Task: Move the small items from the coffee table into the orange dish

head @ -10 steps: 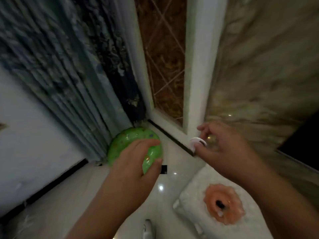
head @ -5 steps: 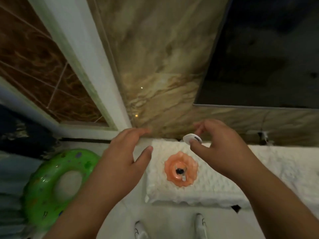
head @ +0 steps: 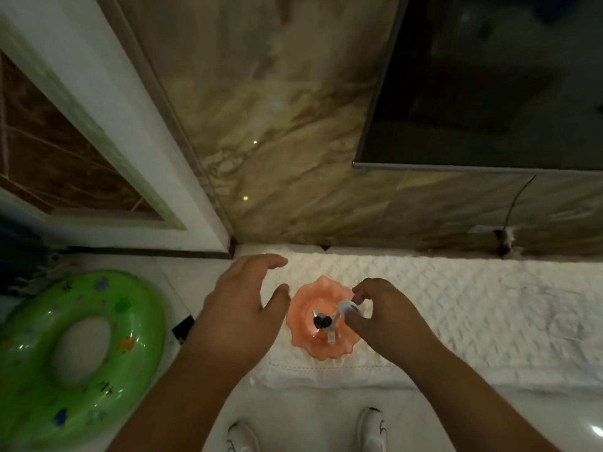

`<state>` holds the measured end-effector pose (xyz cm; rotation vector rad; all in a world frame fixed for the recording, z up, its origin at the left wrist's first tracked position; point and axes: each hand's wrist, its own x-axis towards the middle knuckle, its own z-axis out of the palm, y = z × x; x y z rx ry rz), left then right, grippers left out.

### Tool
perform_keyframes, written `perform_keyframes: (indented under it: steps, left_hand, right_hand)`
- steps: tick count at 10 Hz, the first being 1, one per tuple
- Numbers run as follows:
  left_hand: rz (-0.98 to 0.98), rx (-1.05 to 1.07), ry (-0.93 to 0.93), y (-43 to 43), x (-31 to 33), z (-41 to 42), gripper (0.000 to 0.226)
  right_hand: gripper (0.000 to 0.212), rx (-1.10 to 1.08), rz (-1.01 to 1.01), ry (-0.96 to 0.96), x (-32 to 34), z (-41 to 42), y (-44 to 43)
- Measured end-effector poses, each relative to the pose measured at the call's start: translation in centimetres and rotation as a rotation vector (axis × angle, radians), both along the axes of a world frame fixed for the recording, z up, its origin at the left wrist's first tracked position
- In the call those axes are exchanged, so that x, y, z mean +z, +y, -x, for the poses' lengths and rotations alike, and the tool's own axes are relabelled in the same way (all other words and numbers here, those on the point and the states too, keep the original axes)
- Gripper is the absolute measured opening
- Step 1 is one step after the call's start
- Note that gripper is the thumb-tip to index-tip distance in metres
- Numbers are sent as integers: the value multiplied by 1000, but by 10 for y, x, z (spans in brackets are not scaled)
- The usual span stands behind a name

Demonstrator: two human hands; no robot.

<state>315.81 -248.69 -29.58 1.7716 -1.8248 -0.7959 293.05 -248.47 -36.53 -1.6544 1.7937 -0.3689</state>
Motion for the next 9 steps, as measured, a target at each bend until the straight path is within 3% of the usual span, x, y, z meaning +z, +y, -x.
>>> perform_keyframes:
  steps: [3,5,8,9]
  left_hand:
    - [-157,57,-33,-12,-141,22,33]
    - [-211,39,-31,4,-191,19,33]
    - [-232,18,-48,-11,-188,14,34]
    - [-226,11,-46,-19,-163,12,35]
  right_hand:
    - [12,31,-38,187,-197,-16,-5]
    - [19,4,-90,309,-280,-23,23]
    - [35,118,-264,365,-290,-36,31]
    - [39,-36,-444,116,-261,-32,17]
